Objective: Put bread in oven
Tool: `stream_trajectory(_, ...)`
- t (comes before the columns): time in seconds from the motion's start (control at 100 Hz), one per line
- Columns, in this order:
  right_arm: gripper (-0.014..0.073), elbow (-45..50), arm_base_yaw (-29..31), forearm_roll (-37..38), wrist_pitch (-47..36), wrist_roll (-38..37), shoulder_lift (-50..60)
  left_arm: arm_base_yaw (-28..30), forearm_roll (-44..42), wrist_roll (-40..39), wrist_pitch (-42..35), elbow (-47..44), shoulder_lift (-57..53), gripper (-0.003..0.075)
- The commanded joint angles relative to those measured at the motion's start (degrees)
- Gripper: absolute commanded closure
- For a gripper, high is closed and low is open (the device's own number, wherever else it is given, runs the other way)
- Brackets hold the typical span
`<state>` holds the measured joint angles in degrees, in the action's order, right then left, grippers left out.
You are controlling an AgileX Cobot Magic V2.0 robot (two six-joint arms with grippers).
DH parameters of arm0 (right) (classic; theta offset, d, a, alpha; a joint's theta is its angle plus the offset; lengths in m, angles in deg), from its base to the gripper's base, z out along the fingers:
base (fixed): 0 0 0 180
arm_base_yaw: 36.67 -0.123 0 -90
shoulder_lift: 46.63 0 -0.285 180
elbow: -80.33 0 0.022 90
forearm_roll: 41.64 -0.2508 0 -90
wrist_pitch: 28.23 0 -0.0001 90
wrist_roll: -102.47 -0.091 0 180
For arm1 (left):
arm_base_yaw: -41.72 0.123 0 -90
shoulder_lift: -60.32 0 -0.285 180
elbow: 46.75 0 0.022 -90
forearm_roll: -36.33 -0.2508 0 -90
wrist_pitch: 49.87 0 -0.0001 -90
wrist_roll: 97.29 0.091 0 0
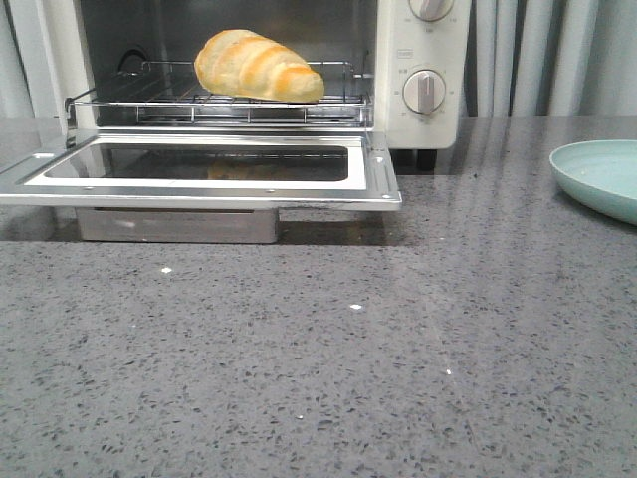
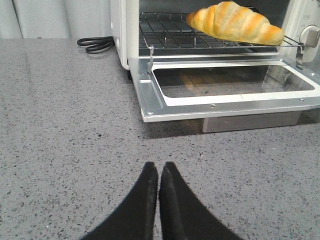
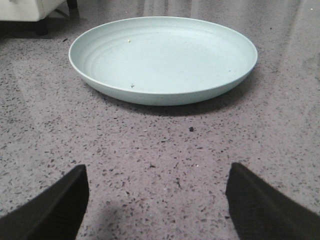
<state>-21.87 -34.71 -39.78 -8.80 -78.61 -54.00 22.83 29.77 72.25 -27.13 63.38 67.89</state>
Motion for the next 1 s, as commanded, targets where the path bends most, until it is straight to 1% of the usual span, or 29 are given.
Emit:
stream_trajectory(0.0,0.0076,1.4,-0.07,0.02,-1.13,0.4,1.21,0.1,0.44,-0.53,-4.85,1.58,-1.4,0.0741)
stream_trajectory(0.11,0.0076,1.4,-0.07,0.02,-1.13,0.4,1.21,0.1,0.44,-0.53,-4.85,1.44,-1.4,0.0741)
stream_trajectory(0.26,0.0076,1.4,-0.07,0.02,-1.13,0.4,1.21,0.66,-0.77,-0.53,-7.5,-1.06,-1.4,0.0741)
stream_trajectory(0.33,0.0076,1.4,-0.07,0.02,-1.13,0.4,1.21,3.07,-0.93,-0.53,-9.88,-2.88,-1.4,0.0741)
stream_trajectory(0.45,0.0076,1.4,-0.07,0.02,-1.13,0.4,1.21,9.37,2.13,-0.21,-14.09,-6.36,-1.4,0.0741)
stream_trajectory(0.57,0.0076,1.4,-0.07,0.02,-1.13,0.4,1.21,13.17,3.0,-0.08,-15.25,-8.7,-1.4,0.0741)
stream_trajectory(0.61,0.0076,1.4,-0.07,0.02,-1.13,0.4,1.21,13.74,3.0,0.27,-14.16,-8.7,-1.4,0.0741)
stream_trajectory(0.76,0.0076,1.4,-0.07,0.02,-1.13,0.4,1.21,14.22,4.05,5.99,-13.1,-8.7,-1.4,0.0741)
stream_trajectory(0.99,0.0076,1.4,-0.07,0.02,-1.13,0.4,1.21,17.23,4.56,6.0,-10.13,-8.7,-1.4,0.0741)
